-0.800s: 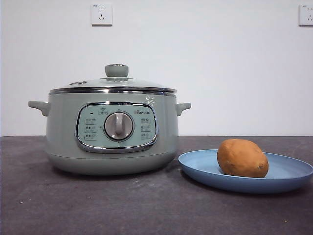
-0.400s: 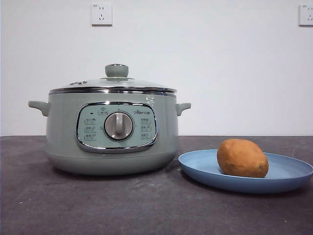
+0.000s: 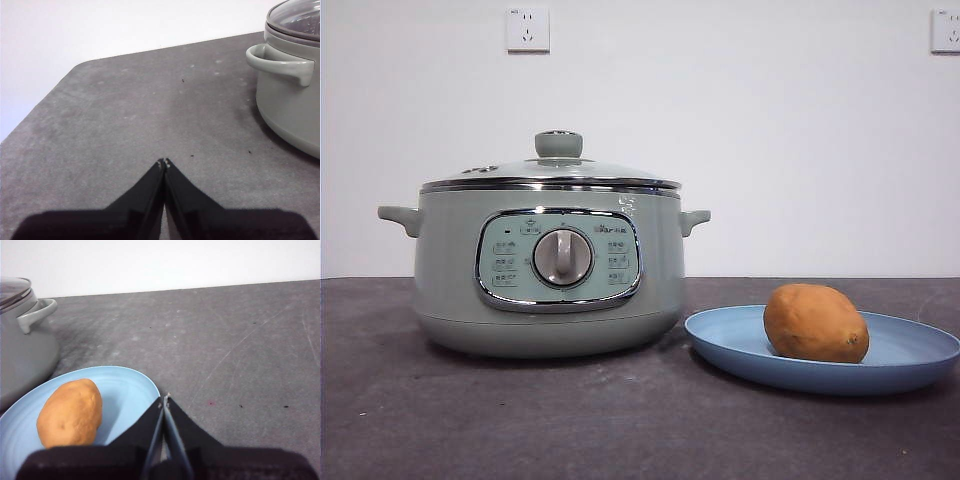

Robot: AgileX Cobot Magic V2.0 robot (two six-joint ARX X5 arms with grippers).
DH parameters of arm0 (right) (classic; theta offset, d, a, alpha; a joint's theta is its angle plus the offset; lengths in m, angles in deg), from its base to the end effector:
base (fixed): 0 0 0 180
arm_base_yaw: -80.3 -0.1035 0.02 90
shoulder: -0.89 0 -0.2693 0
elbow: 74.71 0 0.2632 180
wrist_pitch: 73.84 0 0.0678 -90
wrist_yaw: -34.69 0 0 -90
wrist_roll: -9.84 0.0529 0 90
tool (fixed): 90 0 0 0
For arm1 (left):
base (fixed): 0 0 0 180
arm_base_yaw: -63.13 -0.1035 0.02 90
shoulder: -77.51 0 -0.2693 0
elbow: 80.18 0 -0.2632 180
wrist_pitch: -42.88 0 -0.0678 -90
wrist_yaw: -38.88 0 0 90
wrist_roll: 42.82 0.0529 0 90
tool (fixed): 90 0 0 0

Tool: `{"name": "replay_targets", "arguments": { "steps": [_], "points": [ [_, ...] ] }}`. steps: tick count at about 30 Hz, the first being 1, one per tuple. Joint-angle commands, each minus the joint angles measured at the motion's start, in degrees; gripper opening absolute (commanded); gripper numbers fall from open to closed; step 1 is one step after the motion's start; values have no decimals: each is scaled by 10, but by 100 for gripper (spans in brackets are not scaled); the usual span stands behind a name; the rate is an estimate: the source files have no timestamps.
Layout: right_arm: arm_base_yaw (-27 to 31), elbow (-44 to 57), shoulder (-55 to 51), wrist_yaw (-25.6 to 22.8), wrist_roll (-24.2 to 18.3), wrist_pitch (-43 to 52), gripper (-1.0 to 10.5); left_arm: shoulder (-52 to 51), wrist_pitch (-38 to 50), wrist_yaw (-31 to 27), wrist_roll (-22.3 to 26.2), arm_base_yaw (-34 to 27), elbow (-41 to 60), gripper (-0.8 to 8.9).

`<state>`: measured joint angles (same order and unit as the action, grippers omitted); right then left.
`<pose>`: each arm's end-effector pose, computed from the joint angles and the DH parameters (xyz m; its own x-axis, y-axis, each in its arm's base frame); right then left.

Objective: Take the potato out from the steamer,put the potato on the plate,close the lid

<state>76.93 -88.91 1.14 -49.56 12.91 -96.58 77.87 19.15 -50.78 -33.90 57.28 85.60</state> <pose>0.1246 0.0126 0.1497 0.9757 0.1578 -0.1520 -0.1489 0.9865 0.0682 0.1245 0.0124 0.1476 0.9807 0.0945 -0.1714 -0.0685 0.9860 0.1518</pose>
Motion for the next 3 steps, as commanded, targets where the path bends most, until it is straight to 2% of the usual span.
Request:
{"name": "replay_targets", "arguments": {
  "steps": [1,3],
  "points": [
    [0,5,0,-2,5,-5,0,0,-1,-1,-3,-2,8,-2],
    [0,5,0,-2,5,-5,0,0,-1,-1,-3,-2,8,-2]
  ]
}}
